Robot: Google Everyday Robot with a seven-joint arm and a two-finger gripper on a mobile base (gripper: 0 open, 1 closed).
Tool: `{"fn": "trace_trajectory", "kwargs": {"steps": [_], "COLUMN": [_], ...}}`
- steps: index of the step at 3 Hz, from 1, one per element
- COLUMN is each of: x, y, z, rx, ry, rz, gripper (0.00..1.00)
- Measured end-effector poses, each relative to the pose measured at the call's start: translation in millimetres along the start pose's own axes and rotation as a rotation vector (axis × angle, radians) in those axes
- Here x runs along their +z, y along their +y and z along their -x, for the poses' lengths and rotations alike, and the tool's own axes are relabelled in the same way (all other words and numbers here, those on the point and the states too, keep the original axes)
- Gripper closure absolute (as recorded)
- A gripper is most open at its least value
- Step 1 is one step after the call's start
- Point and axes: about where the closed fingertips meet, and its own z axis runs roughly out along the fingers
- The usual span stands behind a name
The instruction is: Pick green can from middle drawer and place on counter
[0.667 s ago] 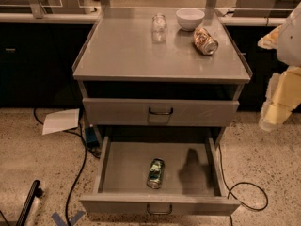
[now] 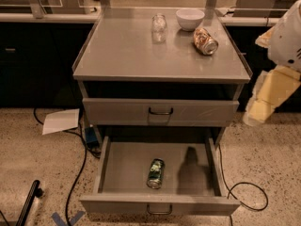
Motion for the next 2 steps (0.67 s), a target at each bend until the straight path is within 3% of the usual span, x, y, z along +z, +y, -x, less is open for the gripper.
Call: {"fn": "trace_trajectory", "kwargs": {"steps": [1,2], "x": [23,64], "y": [19,32], "z": [21,39], "rx": [0.173,0.369], "ry": [-0.082,-0.163], "rz": [-0.032,-0.022], "gripper": [0.0,0.0]}}
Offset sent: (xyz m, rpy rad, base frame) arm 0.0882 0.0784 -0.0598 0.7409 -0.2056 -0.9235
